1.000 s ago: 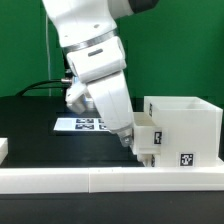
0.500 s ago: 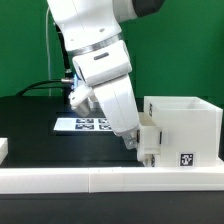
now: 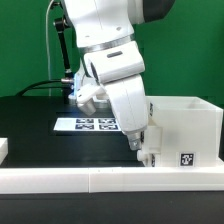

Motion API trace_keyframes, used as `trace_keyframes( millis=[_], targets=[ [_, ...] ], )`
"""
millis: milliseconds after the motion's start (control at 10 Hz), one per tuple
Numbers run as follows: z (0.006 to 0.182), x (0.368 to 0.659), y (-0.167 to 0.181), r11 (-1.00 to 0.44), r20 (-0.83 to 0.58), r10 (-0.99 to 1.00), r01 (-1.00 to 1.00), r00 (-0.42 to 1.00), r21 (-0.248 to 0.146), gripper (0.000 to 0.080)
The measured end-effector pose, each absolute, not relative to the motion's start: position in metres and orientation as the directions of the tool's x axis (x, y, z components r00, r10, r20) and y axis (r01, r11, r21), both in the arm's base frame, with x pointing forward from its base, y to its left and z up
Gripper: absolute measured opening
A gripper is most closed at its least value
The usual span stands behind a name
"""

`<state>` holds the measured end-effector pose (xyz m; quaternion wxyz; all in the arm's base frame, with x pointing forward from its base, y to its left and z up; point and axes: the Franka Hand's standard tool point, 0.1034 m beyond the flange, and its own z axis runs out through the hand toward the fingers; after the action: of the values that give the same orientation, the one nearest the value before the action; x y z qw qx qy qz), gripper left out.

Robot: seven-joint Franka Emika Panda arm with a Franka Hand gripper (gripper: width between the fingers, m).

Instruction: Assemble drawer

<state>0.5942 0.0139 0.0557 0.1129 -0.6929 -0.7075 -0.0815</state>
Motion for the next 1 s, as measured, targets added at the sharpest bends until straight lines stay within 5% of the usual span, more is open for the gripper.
trace_keyframes(
  millis=[200, 1000],
  targets=[
    [0.062, 0.599, 0.017, -0.006, 0.265, 0.964, 1.000, 0.005, 0.004, 0.0649],
    [0.061, 0.592, 0.028, 0.014, 0.270, 0.963, 1.000, -0.012, -0.005, 0.0649]
  ],
)
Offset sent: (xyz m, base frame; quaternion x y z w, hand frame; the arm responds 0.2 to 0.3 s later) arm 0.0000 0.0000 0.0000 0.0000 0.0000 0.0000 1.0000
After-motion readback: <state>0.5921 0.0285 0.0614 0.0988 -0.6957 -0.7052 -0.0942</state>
